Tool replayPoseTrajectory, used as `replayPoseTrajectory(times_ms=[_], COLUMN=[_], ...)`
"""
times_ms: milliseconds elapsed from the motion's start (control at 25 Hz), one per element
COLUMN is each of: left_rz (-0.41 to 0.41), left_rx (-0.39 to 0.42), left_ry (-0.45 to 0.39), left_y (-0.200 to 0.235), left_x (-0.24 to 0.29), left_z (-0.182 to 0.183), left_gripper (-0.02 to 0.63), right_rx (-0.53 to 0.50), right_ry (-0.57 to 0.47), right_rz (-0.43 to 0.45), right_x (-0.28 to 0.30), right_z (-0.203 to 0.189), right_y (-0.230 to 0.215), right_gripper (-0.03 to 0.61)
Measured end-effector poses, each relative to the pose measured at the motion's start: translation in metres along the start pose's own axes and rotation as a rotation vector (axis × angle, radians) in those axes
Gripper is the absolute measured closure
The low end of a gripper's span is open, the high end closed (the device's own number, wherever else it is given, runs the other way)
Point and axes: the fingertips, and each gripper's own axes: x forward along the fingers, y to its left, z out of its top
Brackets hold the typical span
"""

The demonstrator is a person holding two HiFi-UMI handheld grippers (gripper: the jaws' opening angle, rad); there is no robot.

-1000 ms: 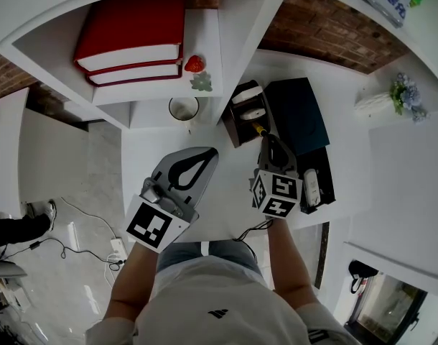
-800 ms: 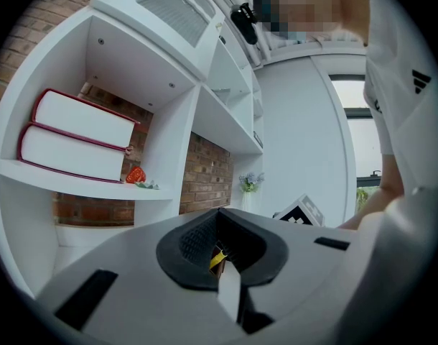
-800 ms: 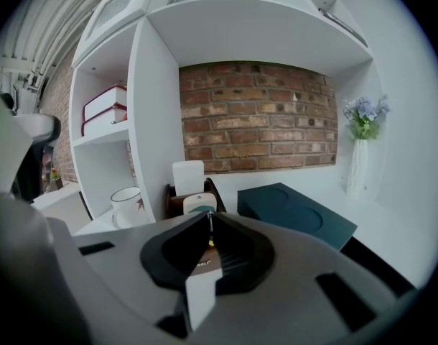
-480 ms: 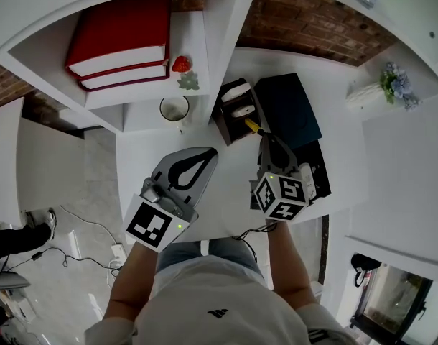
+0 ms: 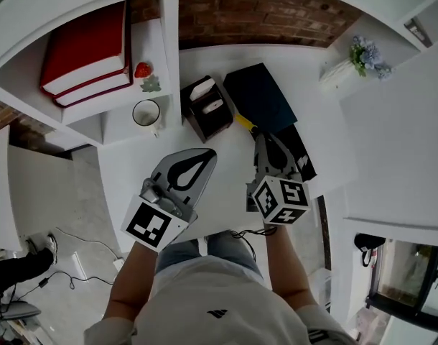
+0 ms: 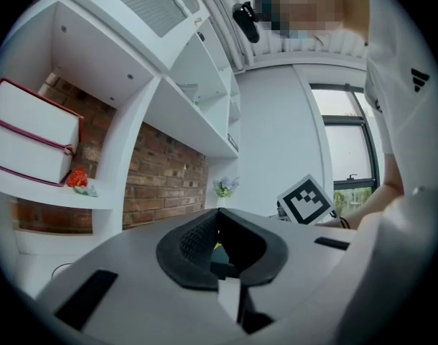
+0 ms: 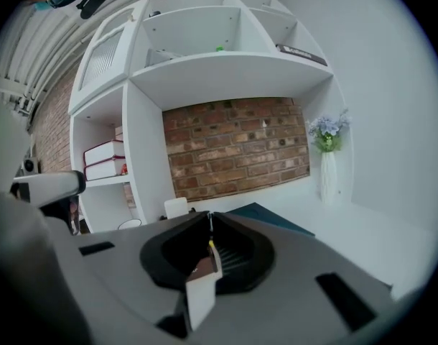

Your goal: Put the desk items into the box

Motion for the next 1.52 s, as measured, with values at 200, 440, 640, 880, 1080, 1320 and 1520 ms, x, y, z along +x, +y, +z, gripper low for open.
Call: replayPoseTrajectory(times_ms=[200,440,640,880,1080,1320,1520], left_rz=[-0.074,-0.176,-0.253,-0.339,-0.384,-0.400,-0.380], left_rx=[0.000,0.009,0.006,0.010,0.012,0.018,0.014], left_ry=[-0.003,-0.006,0.001,0.005,0.010,0.016,0.024], left_y=[-0.029,-0.069,-0.103,-0.142,-0.167,-0.184,-0.184], left_x=[0.018,0.038,0.053,0.068,0.079,0.090,0.097], left_z=[0.000,0.000,-0.003,-0.007,-0.010,-0.012,-0.014], left_gripper=[0.603,0.603,0.603,0.603,0.603,0.603,0.603], right_rx=[0.019,0.045,0.063,0.088,0.105,0.121,0.133], right_ry=[-0.020,-0.038,-0.051,-0.063,-0.067,-0.064,-0.043], right_rz=[-0.074,-0.173,-0.248,-0.332,-0.372,-0.386,-0.373], right_x=[-0.030,-0.071,-0.105,-0.144,-0.166,-0.175,-0.168], right_z=[0.002,-0.003,-0.007,-0.014,-0.020,-0.026,-0.033], right_y=[-0.033,-0.072,-0.102,-0.133,-0.153,-0.171,-0.180], right_gripper=[0.555,0.555,0.555,0.554,0.554,0.555,0.555])
